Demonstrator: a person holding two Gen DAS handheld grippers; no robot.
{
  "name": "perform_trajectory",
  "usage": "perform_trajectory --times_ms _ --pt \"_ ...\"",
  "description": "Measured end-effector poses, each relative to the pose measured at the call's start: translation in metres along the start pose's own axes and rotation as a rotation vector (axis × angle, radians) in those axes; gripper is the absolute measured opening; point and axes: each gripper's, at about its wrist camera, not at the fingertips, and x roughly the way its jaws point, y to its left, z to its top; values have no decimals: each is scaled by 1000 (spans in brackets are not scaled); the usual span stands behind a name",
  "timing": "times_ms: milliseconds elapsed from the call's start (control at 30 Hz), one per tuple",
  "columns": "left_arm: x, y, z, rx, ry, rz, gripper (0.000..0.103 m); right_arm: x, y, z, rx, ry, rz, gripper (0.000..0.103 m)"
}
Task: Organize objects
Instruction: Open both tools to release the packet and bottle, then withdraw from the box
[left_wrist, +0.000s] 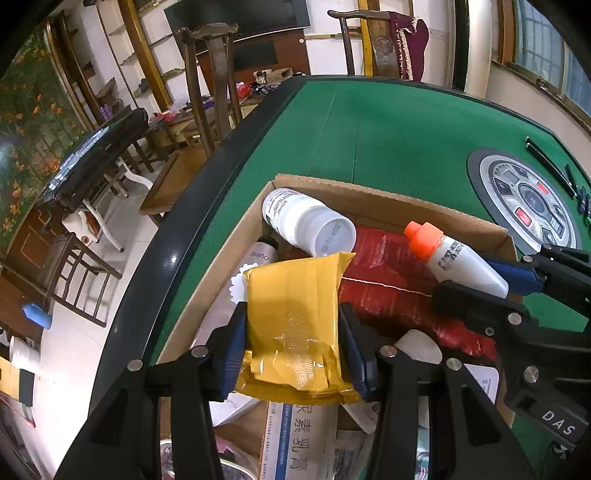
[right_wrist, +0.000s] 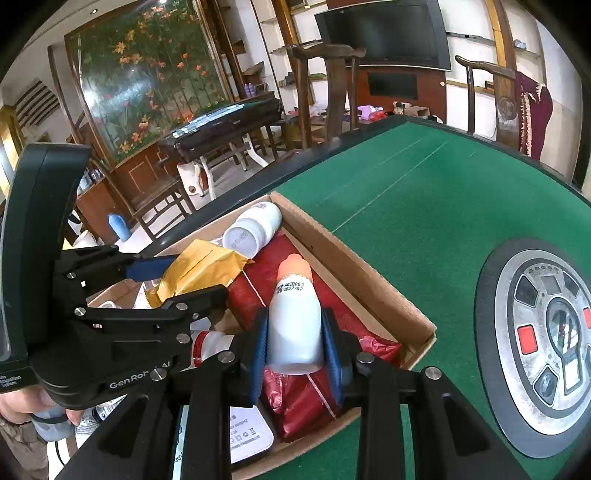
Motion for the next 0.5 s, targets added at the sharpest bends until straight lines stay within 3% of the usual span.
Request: perform_trajectory --times_ms 67,133,200,367,500 --pt "0 -1 0 -4 -1 1 47 -1 -1 1 -4 1 -2 32" --pt "0 -2 1 -14 -1 -1 48 -5 0 1 -14 -8 -8 51" --pt "0 -1 1 -28 1 -8 51 -9 0 1 -15 -22 -6 56" --pt "-12 5 -2 -71 -14 -49 78 -24 0 -3 -9 -47 -5 63" --pt "-29 11 -7 -101 -42 -51 86 -38 0 -11 -15 -61 -33 77"
